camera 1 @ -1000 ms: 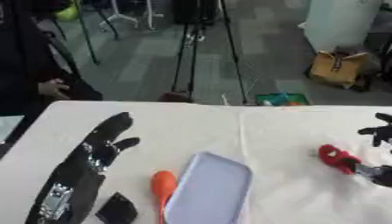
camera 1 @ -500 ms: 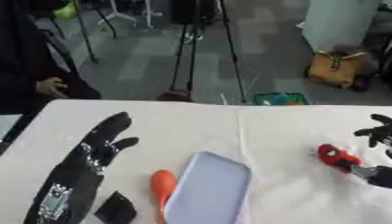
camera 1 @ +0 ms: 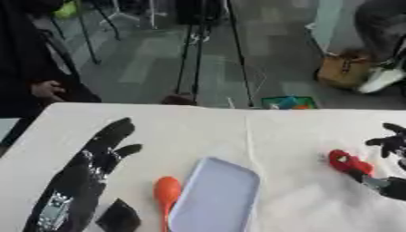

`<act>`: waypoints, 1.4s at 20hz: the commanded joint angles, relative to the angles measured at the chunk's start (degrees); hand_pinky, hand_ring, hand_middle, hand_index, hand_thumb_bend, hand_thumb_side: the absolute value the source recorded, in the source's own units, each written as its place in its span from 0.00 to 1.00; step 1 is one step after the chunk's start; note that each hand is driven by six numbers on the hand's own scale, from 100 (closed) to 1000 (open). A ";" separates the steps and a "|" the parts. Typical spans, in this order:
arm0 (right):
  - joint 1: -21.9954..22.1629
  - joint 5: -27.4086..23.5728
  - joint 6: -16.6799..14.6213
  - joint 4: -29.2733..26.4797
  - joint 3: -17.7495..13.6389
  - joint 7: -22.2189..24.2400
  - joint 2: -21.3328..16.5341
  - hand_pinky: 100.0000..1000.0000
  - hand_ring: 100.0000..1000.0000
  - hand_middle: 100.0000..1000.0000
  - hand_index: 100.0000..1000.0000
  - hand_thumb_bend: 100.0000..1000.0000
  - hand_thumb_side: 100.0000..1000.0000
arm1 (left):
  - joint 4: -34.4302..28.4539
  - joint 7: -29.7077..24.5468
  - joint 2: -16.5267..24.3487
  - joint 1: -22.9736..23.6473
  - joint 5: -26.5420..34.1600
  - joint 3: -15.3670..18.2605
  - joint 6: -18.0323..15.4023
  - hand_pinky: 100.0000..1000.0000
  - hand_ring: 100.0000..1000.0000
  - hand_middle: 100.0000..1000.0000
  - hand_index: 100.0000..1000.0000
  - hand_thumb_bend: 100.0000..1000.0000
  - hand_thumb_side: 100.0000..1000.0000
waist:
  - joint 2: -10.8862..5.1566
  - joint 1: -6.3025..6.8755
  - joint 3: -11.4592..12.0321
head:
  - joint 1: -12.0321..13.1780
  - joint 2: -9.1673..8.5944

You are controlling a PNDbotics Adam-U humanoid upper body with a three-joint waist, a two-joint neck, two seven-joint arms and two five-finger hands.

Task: Pick up objects on the table and place them in the box.

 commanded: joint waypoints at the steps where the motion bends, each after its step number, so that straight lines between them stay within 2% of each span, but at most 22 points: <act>1: -0.63 -0.23 0.00 -1.26 -0.25 -0.25 -1.03 0.84 0.98 0.43 0.79 0.53 0.92 | -0.82 0.07 1.08 -0.43 -0.11 0.30 0.00 0.89 1.00 0.95 0.91 0.04 1.00 | -0.88 -0.08 0.04 | -0.06 -0.70; 21: -0.37 0.02 -0.32 -1.20 -0.15 -0.19 -1.08 0.84 0.97 0.43 0.79 0.53 0.92 | -0.82 0.01 1.13 -0.41 -0.04 0.35 0.05 0.89 1.00 0.95 0.91 0.04 1.00 | -1.05 -0.18 0.05 | -0.71 -2.22; 28: -0.45 -0.08 -0.26 -1.26 -0.20 -0.37 -1.18 0.84 0.98 0.44 0.79 0.53 0.93 | -0.82 0.05 1.16 -0.39 -0.02 0.42 0.02 0.89 1.00 0.95 0.91 0.04 1.00 | -1.11 -0.18 0.05 | 0.46 -2.89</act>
